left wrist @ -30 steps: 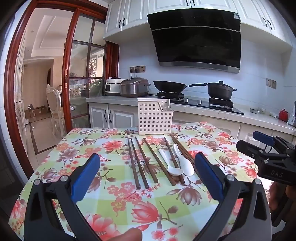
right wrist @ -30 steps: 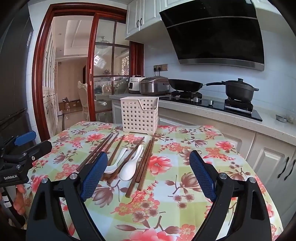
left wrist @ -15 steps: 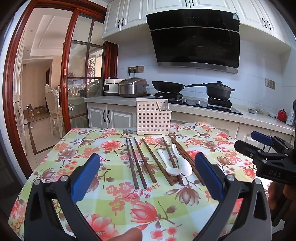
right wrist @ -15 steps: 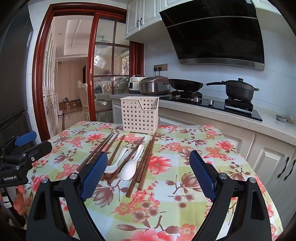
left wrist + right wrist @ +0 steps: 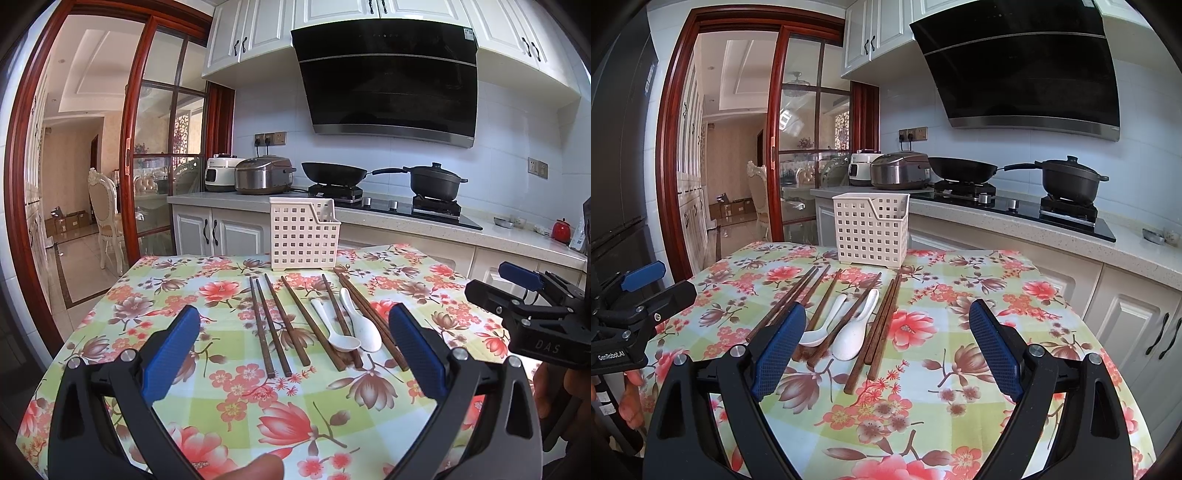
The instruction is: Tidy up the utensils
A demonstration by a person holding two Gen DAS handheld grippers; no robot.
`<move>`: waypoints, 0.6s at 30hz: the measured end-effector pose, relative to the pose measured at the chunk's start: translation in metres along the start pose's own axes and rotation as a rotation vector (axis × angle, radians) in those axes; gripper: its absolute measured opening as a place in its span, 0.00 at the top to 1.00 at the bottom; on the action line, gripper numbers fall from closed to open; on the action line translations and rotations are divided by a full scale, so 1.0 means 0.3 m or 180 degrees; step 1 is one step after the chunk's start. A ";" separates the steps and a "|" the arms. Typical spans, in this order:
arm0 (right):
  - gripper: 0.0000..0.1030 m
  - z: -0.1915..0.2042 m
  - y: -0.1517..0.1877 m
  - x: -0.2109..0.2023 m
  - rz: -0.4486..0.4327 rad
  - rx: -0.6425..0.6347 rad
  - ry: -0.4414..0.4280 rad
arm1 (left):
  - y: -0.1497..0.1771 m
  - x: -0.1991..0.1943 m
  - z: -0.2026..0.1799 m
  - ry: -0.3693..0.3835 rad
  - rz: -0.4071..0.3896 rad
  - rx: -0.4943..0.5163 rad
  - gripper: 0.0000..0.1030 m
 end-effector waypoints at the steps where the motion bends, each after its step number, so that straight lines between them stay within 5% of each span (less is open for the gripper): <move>1: 0.18 -0.001 -0.001 -0.004 -0.0003 0.0002 0.0000 | -0.001 -0.001 0.000 -0.0001 -0.0003 -0.0002 0.04; 18: 0.18 -0.003 -0.006 -0.004 0.0000 0.0002 -0.0003 | -0.004 0.003 -0.006 0.0005 -0.0017 0.0004 0.04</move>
Point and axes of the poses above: each gripper's, at about its wrist camera, not at the fingertips, and x roughly the way its jaws point, z to its left, y to its underside, the point moved 3 cm from there along x, roughly the way its jaws point, and after that the axes turned 8 degrees about -z, right-handed, at the moved point
